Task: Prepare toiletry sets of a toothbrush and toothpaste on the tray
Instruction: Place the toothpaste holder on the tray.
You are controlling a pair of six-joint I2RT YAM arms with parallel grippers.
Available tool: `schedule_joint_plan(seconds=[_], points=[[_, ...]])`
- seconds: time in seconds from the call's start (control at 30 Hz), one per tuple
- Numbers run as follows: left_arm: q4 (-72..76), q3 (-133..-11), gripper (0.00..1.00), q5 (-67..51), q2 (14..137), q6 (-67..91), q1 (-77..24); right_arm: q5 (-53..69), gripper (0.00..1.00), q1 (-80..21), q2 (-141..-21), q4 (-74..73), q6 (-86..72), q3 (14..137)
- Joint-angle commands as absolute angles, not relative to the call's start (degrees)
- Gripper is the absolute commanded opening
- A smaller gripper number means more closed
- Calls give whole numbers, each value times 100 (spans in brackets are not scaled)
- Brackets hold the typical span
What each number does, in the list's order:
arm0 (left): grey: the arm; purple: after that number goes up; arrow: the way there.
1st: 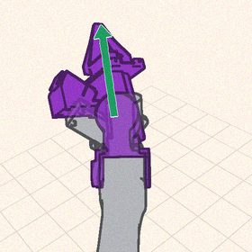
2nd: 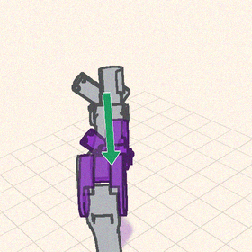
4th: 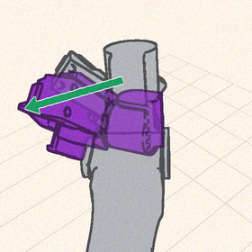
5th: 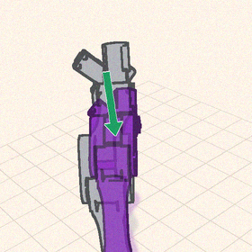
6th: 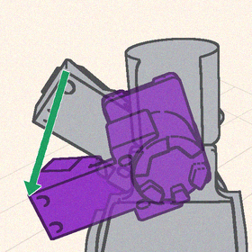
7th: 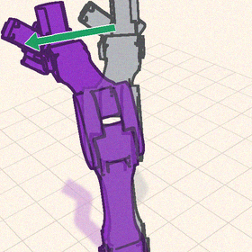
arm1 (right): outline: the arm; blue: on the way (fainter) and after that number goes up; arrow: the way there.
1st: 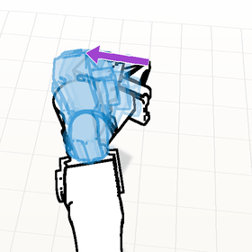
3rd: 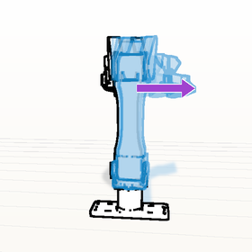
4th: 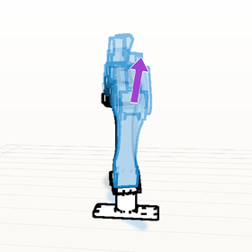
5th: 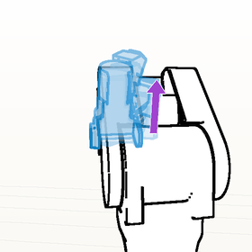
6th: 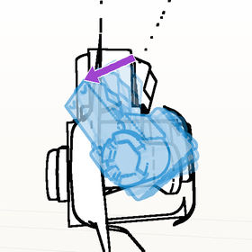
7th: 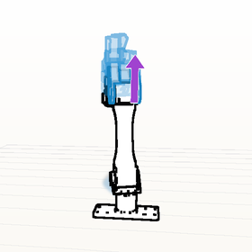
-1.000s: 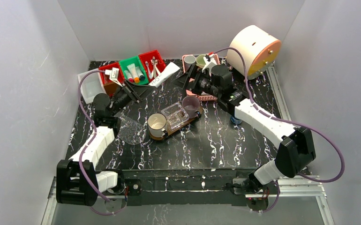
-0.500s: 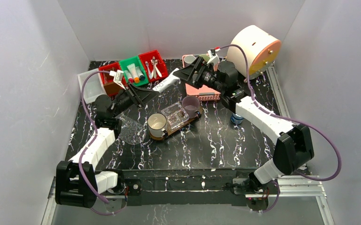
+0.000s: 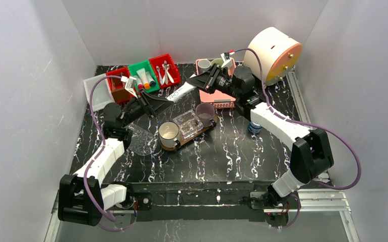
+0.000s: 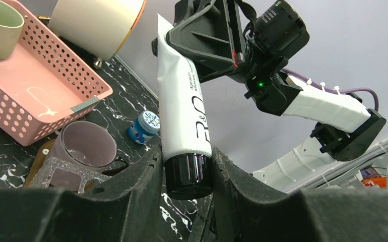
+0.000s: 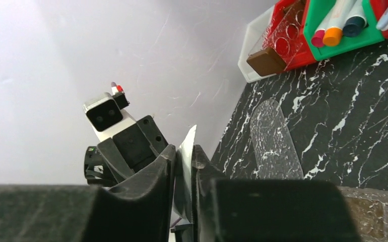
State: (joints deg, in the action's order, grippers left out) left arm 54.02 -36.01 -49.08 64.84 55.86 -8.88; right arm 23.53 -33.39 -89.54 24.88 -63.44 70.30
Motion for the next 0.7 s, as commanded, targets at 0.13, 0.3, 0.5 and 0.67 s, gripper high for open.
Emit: schedule_joint_plan(seconds=[0.13,0.3,0.5,0.67], points=[[5290,-3662,0,-4992,6166,5042,-932,2553,1,-3236,-8620,3052,-6407,6808],[2691,-4222,8,-4477,5985,3122,-930,2551,1,-3169,-8375,3115,-6234,6750],[838,-4627,33,-3479,5752,1956,-940,2412,1,-3142,-8170,2812,-5515,6860],[154,-4801,54,-2766,5553,1463,-972,2404,1,-3141,-8178,2020,-4507,7233]])
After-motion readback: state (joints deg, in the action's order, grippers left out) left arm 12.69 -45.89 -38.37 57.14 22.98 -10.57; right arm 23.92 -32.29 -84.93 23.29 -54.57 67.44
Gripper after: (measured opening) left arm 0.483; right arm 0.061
